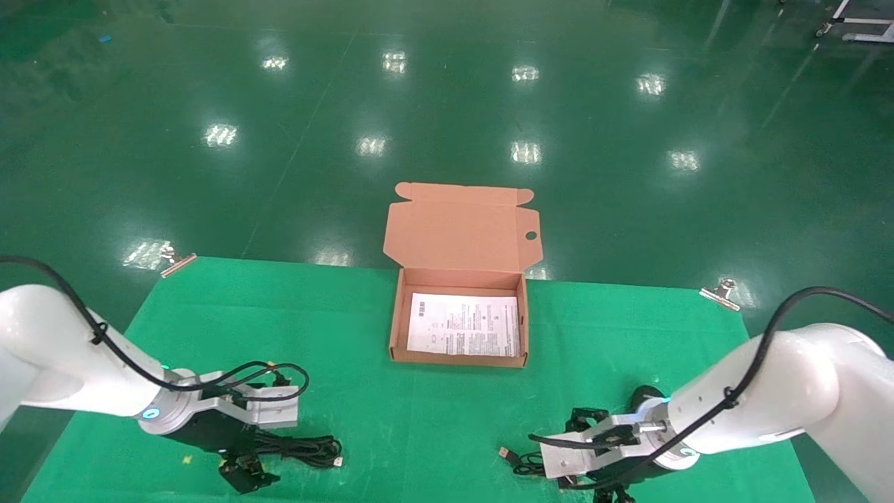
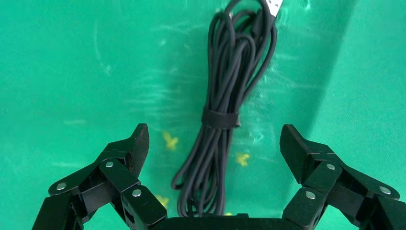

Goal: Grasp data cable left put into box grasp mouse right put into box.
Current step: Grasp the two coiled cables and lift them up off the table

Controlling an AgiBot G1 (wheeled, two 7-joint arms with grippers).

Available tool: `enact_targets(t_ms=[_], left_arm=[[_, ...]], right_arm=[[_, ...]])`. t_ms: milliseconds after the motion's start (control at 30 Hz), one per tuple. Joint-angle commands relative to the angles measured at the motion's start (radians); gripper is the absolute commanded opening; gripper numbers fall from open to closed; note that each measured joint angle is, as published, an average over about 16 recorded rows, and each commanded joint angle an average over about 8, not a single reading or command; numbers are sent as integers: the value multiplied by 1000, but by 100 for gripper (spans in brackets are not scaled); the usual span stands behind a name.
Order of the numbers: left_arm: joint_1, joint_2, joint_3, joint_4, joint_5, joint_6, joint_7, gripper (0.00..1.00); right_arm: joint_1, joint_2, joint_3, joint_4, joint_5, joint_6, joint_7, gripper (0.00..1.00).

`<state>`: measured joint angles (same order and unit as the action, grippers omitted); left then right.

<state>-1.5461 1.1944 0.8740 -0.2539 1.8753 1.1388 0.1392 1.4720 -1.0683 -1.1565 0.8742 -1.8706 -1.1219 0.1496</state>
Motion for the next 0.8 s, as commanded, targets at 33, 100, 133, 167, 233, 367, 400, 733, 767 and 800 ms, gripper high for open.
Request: enact_targets(t_ms=[33, 100, 133, 167, 233, 367, 400, 733, 767, 800], left_arm=[[-2, 4, -4, 21, -5, -10, 20, 35], [-2, 3, -6, 31, -8, -16, 31, 10], [-2, 3, -6, 33, -8, -18, 33, 0], [-2, 3, -7, 36, -9, -20, 36, 0], [-2, 2, -7, 39, -10, -23, 37, 0], [-2, 1, -7, 33, -10, -20, 32, 0], [-1, 1, -7, 32, -10, -19, 31, 0], [-1, 1, -6, 23, -9, -12, 25, 0], [-1, 1, -6, 22, -9, -12, 24, 0], [-1, 1, -6, 21, -9, -11, 24, 0]], right_arm=[[-4, -5, -3, -14, -11, 16, -5, 67], [-7, -7, -1, -20, -13, 28, -2, 42], [-8, -7, 0, -22, -13, 31, -1, 30], [-9, -7, 1, -24, -12, 35, 0, 17], [-11, -7, 2, -26, -12, 39, 1, 0], [-10, -7, 1, -22, -13, 33, -2, 0], [-9, -6, 1, -21, -13, 32, -2, 0], [-6, -5, -2, -15, -13, 22, -5, 0], [-5, -5, -2, -15, -13, 21, -5, 0], [-5, -5, -2, -14, -13, 20, -6, 0]])
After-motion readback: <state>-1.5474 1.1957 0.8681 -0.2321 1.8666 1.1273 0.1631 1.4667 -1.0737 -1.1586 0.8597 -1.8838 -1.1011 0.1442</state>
